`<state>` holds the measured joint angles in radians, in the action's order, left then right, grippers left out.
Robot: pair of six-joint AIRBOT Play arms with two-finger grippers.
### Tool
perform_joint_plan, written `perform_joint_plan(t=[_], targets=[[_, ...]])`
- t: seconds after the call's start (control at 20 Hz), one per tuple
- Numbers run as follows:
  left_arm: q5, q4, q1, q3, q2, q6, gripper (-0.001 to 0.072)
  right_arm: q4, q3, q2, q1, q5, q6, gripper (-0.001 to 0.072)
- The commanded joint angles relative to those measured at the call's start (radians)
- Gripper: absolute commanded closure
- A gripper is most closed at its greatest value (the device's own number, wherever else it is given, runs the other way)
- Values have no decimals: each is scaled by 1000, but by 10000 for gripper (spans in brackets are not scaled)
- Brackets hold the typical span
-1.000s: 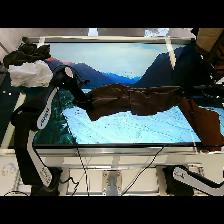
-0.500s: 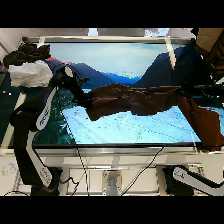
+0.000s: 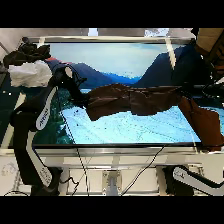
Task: Fold the shirts.
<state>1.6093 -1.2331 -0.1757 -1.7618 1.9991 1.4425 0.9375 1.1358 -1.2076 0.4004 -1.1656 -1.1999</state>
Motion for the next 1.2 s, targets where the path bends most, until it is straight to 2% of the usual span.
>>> perform_joint_plan(t=[0.0,0.2,0.35,0.4,0.45,0.5,0.6,0.75,0.8,0.95,1.05,1.15], targets=[[8,39,0,0,29,-4,402,-2,1,-1,0,5,0,676],[17,139,0,0,33,-26,403,-2,1,0,0,11,-1,676],[15,139,-1,0,35,-25,407,-3,1,0,0,11,-4,676],[9,138,-1,0,37,-25,463,-3,1,-1,0,11,-4,677],[7,140,-1,0,37,-26,641,-3,1,0,0,11,-4,676],[10,143,-1,0,37,-27,694,-3,1,-1,0,10,-4,677],[34,195,-1,0,37,-30,695,-9,1,0,0,-3,-3,677],[45,488,-1,-1,14,-97,696,-14,3,7,2,-5,20,677],[7,612,-1,-1,-14,-120,697,-14,3,17,1,-5,20,677],[-160,857,0,-1,-144,-208,698,-26,10,72,9,-20,26,677],[-261,929,1,-5,-263,-274,698,-42,69,125,44,-80,49,677],[-361,918,1,-42,-401,-340,698,-75,170,199,103,-125,61,677]])
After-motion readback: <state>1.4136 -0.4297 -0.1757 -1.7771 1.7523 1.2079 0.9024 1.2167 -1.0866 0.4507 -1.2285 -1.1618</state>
